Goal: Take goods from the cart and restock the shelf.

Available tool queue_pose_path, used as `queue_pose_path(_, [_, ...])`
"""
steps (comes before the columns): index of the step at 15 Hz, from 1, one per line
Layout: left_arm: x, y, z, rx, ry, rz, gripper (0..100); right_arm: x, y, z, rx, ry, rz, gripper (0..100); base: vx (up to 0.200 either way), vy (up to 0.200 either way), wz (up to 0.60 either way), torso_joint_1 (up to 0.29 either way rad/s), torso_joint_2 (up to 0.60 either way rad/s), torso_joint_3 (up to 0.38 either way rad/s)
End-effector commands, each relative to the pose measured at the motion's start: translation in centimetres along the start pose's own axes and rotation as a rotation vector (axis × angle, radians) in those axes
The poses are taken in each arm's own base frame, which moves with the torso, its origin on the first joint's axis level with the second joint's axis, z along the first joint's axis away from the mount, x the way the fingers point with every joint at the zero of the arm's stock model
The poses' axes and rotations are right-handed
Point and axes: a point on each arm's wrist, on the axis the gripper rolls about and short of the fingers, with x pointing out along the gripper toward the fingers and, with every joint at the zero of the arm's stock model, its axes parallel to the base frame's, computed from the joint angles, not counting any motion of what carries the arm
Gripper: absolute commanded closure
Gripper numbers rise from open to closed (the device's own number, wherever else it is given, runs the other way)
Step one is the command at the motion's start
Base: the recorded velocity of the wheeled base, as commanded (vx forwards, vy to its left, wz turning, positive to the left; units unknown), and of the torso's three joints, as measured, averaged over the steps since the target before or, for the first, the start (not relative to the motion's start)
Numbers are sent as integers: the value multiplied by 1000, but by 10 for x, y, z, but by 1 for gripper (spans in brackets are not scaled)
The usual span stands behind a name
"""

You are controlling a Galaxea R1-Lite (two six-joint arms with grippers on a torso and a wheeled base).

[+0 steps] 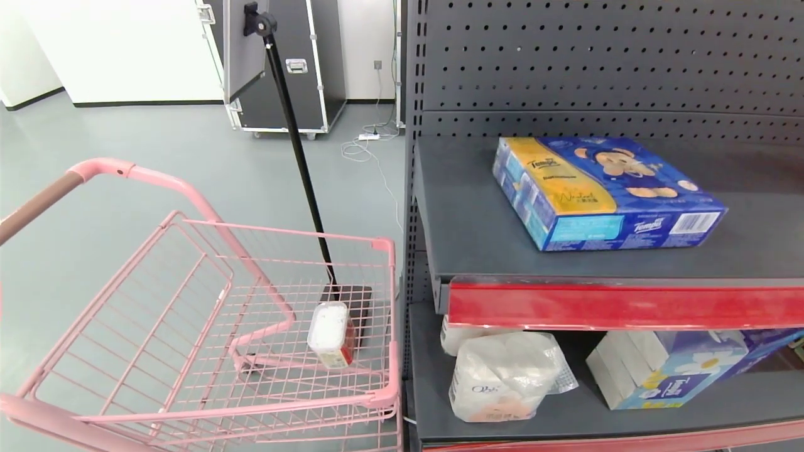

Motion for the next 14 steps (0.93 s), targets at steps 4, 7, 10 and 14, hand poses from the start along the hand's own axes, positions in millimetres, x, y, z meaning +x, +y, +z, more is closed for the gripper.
queue_pose_path(4, [0,0,0,0,1,0,0,0,0,0,0,1,0,0,0,0,0,-118,499,387])
queue_pose_path(7, [0,0,0,0,1,0,0,0,0,0,0,1,0,0,0,0,0,-46,250,207])
queue_pose_path(10, [-5,1,16,2,-58,-6,0,0,0,0,0,1,-2,0,0,0,0,-6,24,24])
queue_pose_path(14, [65,12,152,-218,87,-195,0,0,0,0,0,1,-2,0,0,0,0,0,0,0])
